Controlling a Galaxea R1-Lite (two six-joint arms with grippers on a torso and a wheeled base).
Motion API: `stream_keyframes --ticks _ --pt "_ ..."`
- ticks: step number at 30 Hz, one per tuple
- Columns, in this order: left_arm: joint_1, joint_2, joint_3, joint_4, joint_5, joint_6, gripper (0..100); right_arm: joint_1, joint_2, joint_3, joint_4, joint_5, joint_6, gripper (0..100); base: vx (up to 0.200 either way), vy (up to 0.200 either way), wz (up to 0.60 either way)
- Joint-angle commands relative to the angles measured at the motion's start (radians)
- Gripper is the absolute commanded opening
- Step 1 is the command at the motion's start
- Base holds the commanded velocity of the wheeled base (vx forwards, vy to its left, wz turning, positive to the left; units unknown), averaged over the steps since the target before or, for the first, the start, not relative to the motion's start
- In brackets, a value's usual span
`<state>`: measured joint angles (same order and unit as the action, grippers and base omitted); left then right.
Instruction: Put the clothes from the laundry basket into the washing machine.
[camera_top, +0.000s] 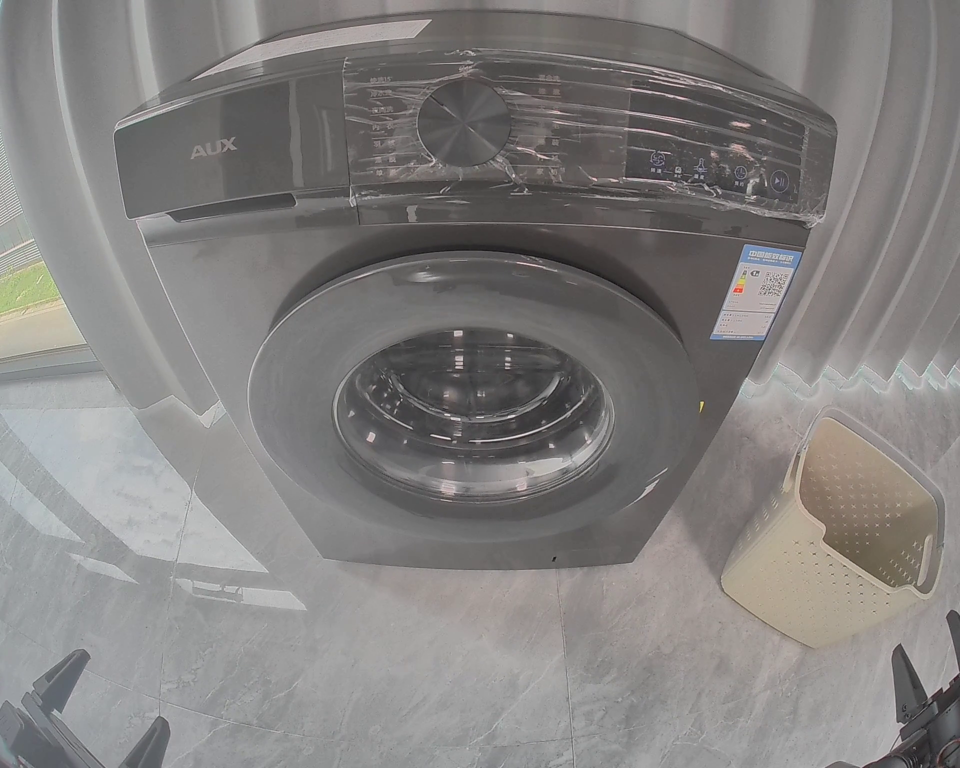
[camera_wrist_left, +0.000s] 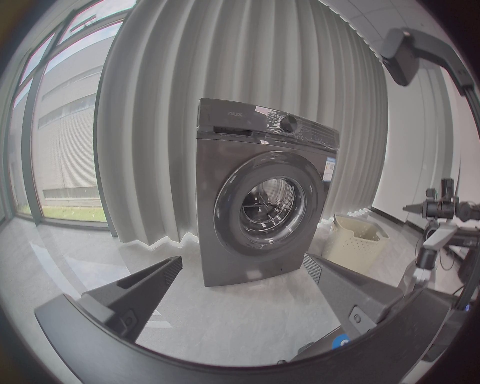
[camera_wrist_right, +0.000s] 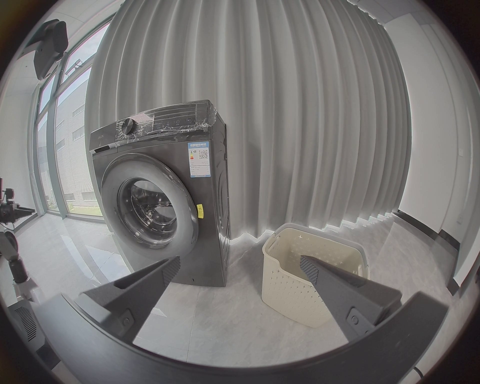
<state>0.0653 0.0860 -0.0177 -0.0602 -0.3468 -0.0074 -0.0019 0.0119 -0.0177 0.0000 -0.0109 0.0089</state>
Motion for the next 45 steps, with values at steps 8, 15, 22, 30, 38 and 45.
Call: stream_keyframes --ticks 8,15,22,30,38,45 --pt "-0.062 -0.084 0.008 0.026 0.011 0.084 100 -0.001 -0.003 0.018 0.0 -0.001 0.0 100 0.0 0.0 0.0" --pt "-0.061 -0.084 0.015 0.085 0.376 0.014 100 0.0 -0.003 0.018 0.0 0.002 -0.007 100 0.0 0.0 0.0" --pt "-0.059 -0.084 0.016 0.062 0.356 0.017 100 0.002 -0.001 0.018 -0.006 0.034 -0.024 100 0.0 0.0 0.0" --pt "-0.058 -0.084 0.016 0.062 0.356 0.007 100 0.002 -0.001 0.018 -0.009 0.023 -0.018 100 0.0 0.0 0.0" --pt "-0.061 -0.084 0.016 0.06 0.348 0.017 100 0.002 -0.001 0.018 -0.009 0.011 -0.021 100 0.0 0.0 0.0" --pt "-0.061 -0.084 0.016 0.062 0.347 0.011 100 0.003 -0.003 0.018 -0.006 0.019 -0.017 100 0.0 0.0 0.0"
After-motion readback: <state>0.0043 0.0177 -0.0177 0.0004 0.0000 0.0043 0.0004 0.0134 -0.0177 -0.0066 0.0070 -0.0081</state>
